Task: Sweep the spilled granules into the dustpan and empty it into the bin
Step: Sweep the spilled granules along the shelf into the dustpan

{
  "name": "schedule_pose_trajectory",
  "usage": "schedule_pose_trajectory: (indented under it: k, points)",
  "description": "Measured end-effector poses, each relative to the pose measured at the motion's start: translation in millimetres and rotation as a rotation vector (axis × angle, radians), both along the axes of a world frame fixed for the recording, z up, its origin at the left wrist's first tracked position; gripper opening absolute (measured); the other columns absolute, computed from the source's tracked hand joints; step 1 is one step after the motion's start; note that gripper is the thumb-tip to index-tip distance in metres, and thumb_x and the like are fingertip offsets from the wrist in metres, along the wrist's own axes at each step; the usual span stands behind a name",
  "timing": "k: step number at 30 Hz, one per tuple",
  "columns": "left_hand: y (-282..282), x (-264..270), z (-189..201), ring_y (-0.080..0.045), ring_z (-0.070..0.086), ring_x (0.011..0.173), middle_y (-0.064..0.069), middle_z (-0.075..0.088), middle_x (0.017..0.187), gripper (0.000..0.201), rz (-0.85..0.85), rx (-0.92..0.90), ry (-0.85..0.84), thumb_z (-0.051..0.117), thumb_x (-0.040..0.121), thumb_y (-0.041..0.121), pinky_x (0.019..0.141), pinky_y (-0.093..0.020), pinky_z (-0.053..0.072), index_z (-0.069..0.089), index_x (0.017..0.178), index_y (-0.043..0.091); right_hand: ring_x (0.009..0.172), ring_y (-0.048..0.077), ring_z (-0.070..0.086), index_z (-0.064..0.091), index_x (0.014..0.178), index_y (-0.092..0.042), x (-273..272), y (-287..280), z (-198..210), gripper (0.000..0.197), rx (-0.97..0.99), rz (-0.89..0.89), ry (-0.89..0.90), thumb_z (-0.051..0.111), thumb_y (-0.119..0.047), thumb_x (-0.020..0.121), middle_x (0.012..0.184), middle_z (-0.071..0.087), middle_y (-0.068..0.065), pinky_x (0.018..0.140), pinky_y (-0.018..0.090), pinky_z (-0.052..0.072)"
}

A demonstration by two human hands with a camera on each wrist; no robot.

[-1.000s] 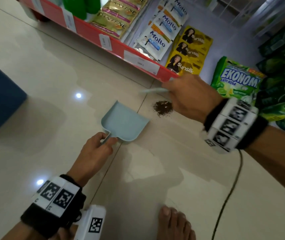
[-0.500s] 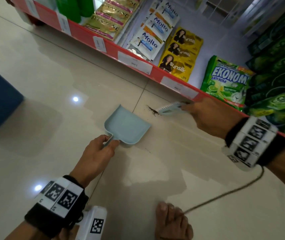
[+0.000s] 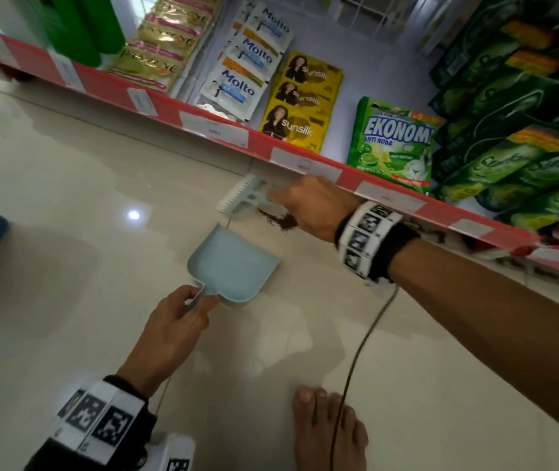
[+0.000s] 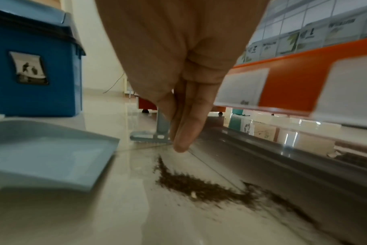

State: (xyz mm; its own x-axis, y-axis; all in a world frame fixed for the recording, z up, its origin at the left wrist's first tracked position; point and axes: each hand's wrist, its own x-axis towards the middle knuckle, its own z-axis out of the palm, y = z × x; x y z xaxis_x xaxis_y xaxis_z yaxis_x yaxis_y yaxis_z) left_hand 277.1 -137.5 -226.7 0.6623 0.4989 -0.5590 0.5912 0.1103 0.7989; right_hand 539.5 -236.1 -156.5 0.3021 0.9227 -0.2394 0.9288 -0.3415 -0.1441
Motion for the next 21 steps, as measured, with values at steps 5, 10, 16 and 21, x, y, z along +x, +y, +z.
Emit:
schedule_pose_trajectory:
  k: [5,10,16,21]
  points:
    - [3.6,-10.2,-2.7,-0.004,0.04,0.044,0.009,0.05,0.053,0.027,0.056,-0.024,0.01,0.059,0.094,0.036,0.052,-0.028,0.033,0.06,0.092,0.008,0.08,0.029,0.064,0.072,0.097,-0.018,8.7,-54.3,17.4,0.018,-0.113,0.032,0.032,0.054,-0.021,0.097,0.085,0.07,0.006,0.063,0.033,0.044]
    - [9.4,-8.4,0.0,-0.002,0.042,0.044,0.011,0.053,0.053,0.027,0.077,-0.023,0.023,0.059,0.093,0.037,0.051,-0.025,0.035,0.062,0.095,0.011,0.082,0.032,0.064,0.069,0.111,-0.011,-6.7,-38.5,21.0,0.022,0.082,0.018,0.029,0.05,-0.015,0.1,0.094,0.069,0.01,0.07,0.043,0.053]
    - [27.1,-5.6,12.8,-0.003,0.041,0.042,0.01,0.052,0.049,0.021,0.036,0.042,0.022,0.059,0.093,0.034,0.05,-0.026,0.034,0.062,0.09,0.013,0.089,0.035,0.068,0.058,0.118,-0.006,-22.3,47.4,-1.1,0.03,0.086,-0.117,-0.178,0.039,0.002,0.096,0.103,0.068,0.016,0.077,0.044,0.056]
    - [25.7,-7.2,8.2,-0.007,0.04,0.045,0.01,0.051,0.05,0.017,0.046,0.037,0.023,0.058,0.094,0.032,0.053,-0.03,0.034,0.061,0.088,0.016,0.095,0.035,0.067,0.062,0.118,-0.002,-11.6,28.9,-6.9,0.033,-0.09,-0.097,-0.156,0.041,0.005,0.094,0.106,0.068,0.019,0.078,0.039,0.051]
